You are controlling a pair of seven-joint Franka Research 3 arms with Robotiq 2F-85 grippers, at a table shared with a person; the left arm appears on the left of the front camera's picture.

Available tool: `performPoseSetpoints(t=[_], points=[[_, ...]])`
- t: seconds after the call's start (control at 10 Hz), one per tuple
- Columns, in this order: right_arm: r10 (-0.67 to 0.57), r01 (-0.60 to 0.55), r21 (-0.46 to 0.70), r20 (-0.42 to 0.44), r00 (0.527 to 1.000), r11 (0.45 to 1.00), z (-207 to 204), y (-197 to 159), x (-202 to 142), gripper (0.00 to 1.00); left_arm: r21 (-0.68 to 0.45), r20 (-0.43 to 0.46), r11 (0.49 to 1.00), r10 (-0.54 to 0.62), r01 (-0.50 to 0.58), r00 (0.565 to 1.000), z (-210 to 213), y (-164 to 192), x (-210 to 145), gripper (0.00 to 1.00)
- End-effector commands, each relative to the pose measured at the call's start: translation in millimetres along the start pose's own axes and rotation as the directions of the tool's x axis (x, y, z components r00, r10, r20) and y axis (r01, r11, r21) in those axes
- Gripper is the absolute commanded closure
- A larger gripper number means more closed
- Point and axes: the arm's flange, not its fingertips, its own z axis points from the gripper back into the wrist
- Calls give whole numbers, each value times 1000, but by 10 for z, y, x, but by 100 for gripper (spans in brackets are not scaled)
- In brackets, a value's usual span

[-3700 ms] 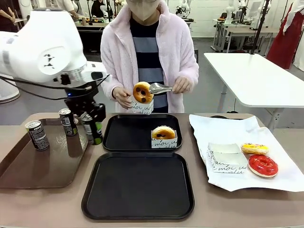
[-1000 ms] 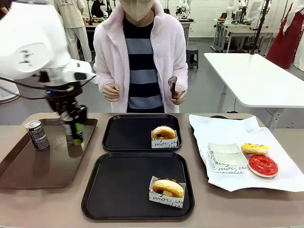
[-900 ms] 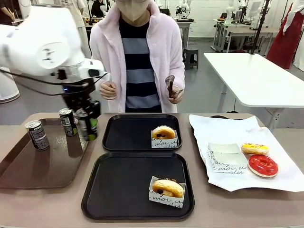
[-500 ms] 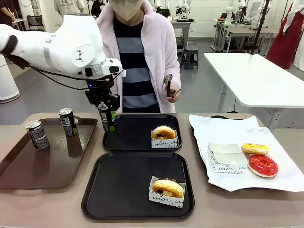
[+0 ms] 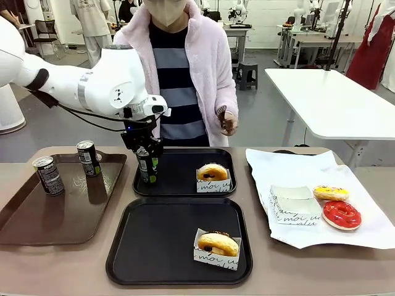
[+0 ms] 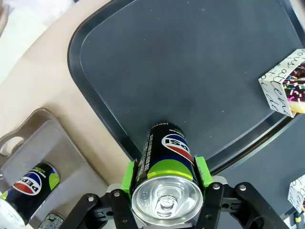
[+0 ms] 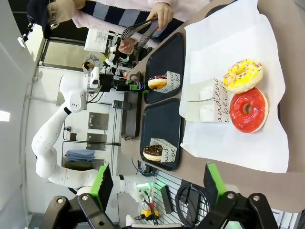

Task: Set up donuts and drinks on trays.
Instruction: Pick up one Pepsi coke and place it on the Flat Tray.

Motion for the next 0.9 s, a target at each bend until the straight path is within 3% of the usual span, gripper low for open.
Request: performPoseSetpoints(t=[0.0, 0.1, 0.2, 0.3, 0.5, 0.6, 0.8], points=[[8, -8, 20, 5, 1000, 1000, -13, 3, 21, 0, 37, 23, 999, 4, -5, 1000, -1, -40, 5, 42], [8, -8, 20, 5, 1000, 1000, -13, 3, 21, 0, 40, 30, 999, -3, 2, 1000, -6, -45, 1, 33], [8, -8, 20, 5, 1000, 1000, -13, 3, 21, 0, 39, 30, 999, -9, 8, 1000, -11, -43, -7, 32], [8, -8, 20, 5, 1000, 1000, -13, 3, 21, 0, 26, 29, 1000, -10, 9, 1000, 8, -48, -20, 0], [8, -8, 20, 5, 1000, 1000, -13, 3, 21, 0, 21, 32, 1000, -20, 20, 999, 101, -61, -86, 0], [8, -8, 20, 5, 1000, 1000, -13, 3, 21, 0, 3, 39, 1000, -24, 24, 999, 208, -77, -150, 13], [8, -8, 20, 5, 1000, 1000, -13, 3, 21, 0, 82, 6, 996, -21, 20, 1000, 432, -207, -380, 0]])
